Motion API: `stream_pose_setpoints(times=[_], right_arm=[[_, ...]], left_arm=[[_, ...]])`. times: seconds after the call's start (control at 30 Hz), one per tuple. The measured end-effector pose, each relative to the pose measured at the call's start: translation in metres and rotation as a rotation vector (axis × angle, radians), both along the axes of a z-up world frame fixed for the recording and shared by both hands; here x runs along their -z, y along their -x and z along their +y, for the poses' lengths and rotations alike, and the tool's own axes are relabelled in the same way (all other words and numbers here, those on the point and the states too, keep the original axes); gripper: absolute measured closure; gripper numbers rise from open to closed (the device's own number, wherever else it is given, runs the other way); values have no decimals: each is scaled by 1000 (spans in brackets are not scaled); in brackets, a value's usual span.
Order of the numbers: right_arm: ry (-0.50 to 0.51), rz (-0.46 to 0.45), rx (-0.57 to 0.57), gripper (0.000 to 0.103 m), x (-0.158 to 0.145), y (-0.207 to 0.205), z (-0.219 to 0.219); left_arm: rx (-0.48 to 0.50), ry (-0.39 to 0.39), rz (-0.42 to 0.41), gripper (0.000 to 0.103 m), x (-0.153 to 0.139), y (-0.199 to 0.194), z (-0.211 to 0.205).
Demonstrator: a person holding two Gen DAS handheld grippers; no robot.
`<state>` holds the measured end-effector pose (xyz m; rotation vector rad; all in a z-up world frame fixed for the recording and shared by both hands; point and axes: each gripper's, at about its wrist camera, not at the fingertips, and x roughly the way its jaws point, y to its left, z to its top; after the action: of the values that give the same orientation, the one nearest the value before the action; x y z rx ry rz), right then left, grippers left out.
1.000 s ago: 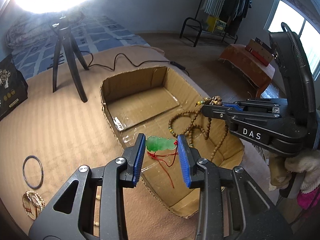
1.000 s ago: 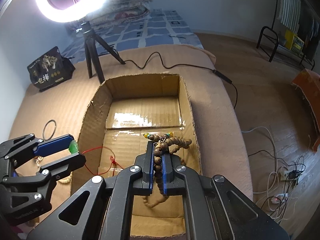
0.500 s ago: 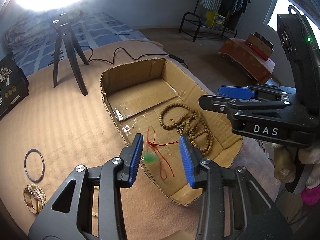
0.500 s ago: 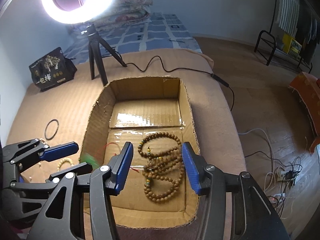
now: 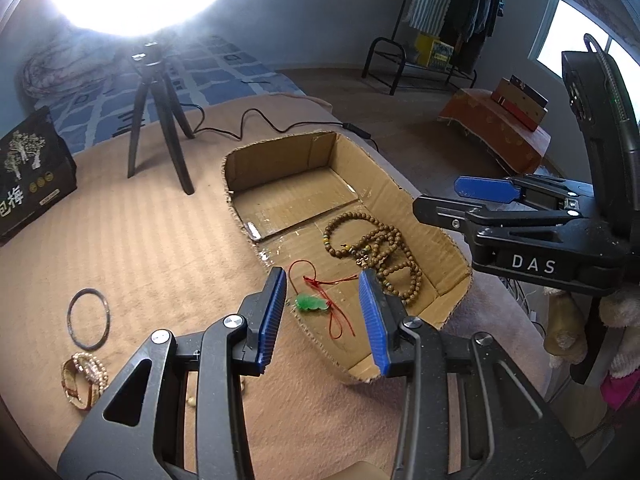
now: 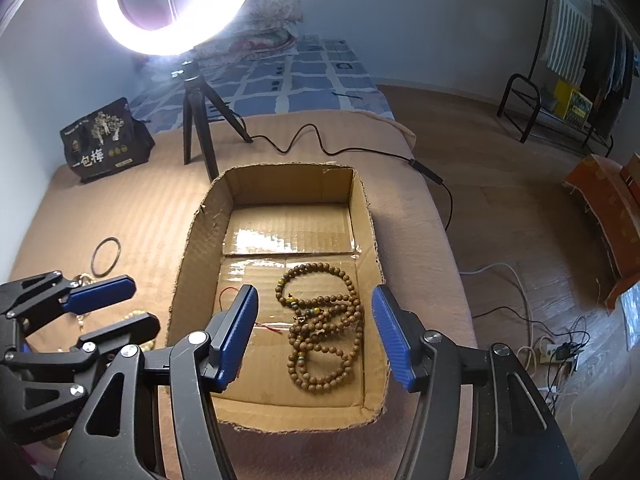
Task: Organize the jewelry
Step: 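Open the right tool to drop the beads while the left tool releases the pendant into the box, then move both tools back to the watch and pearl necklace on the blanket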
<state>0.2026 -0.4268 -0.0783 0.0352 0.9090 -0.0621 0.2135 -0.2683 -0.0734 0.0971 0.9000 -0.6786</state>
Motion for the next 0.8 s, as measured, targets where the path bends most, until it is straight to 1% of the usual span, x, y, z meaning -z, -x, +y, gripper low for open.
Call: stream_pose_setpoints(times=[0.13,0.2,0.23,0.27,0.4,0.53,0.6,0.7,0.8], right_arm=[[9,-20,-7,44,-6,5,10],[18,-25,-11,40,-9,7,16],[23,-32,-14,34,-10,8,20],[26,-44,-18,32,-12,9,23],[18,-87,-45,32,-17,14,35],[-18,-119,-95,31,-18,15,51],[-15,-127,-117,30,-17,15,59],[5,-126,-147,25,-16,15,71],[-4,-113,-174,24,-13,12,82]], left_arm=[[-12,0,-20,65,-6,6,13],[-23,7,-25,65,-8,8,22],[-30,14,-29,65,-10,9,29],[-36,17,-32,65,-11,10,33],[-65,20,-56,65,-15,14,60],[-102,16,-59,65,-13,14,91],[-126,6,-66,65,-12,13,109],[-156,-8,-67,65,-9,14,133],[-195,-20,-63,65,-4,12,159]])
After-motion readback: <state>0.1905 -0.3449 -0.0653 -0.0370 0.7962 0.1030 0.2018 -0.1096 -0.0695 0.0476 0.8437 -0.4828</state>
